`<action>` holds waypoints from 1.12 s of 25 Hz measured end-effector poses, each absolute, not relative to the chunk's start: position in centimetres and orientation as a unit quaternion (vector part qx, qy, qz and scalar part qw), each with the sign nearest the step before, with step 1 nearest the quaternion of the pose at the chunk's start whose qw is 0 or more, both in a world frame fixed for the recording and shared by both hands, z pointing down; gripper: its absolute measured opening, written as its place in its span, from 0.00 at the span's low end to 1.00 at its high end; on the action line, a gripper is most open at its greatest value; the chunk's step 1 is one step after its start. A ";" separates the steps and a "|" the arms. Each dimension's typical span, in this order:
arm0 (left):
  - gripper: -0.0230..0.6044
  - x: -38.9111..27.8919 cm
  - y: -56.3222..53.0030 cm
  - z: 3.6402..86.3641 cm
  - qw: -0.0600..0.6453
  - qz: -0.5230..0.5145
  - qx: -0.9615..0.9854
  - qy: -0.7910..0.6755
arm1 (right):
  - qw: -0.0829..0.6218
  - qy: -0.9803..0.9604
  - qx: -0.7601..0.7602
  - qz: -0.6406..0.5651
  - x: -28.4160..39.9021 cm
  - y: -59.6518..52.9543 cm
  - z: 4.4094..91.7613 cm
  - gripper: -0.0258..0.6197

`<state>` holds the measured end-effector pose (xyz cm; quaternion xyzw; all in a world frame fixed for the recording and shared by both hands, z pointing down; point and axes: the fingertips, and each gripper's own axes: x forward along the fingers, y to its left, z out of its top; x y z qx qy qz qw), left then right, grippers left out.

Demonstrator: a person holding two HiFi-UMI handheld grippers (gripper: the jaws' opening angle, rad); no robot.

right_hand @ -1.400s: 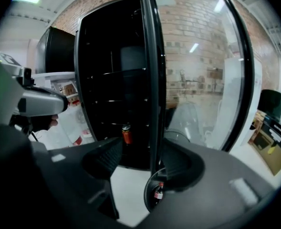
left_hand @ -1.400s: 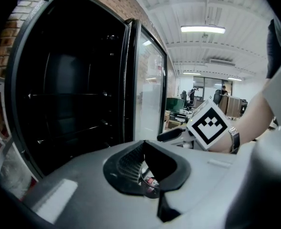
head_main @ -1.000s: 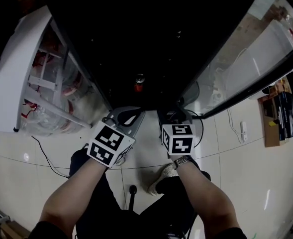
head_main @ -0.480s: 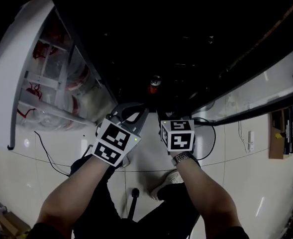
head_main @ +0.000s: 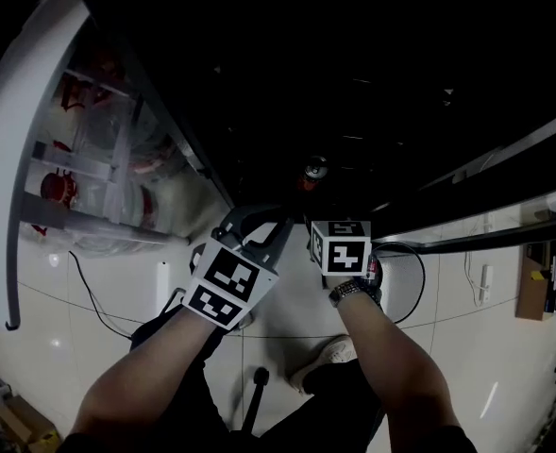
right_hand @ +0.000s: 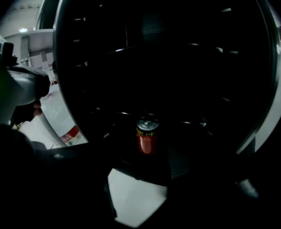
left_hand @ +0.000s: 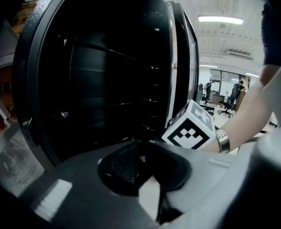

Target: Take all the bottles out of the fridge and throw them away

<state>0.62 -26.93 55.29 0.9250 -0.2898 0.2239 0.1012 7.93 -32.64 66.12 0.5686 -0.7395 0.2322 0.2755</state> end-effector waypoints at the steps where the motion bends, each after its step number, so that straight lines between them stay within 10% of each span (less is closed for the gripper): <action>1: 0.05 0.5 -27.0 55.5 0.103 0.225 0.925 -0.289 | 0.278 -0.736 0.571 0.236 8.0 -33.0 66.6 0.51; 28: 0.05 0.1 -27.3 56.6 0.109 0.229 0.927 -0.278 | 0.314 -0.723 0.568 0.235 7.2 -36.7 70.2 0.47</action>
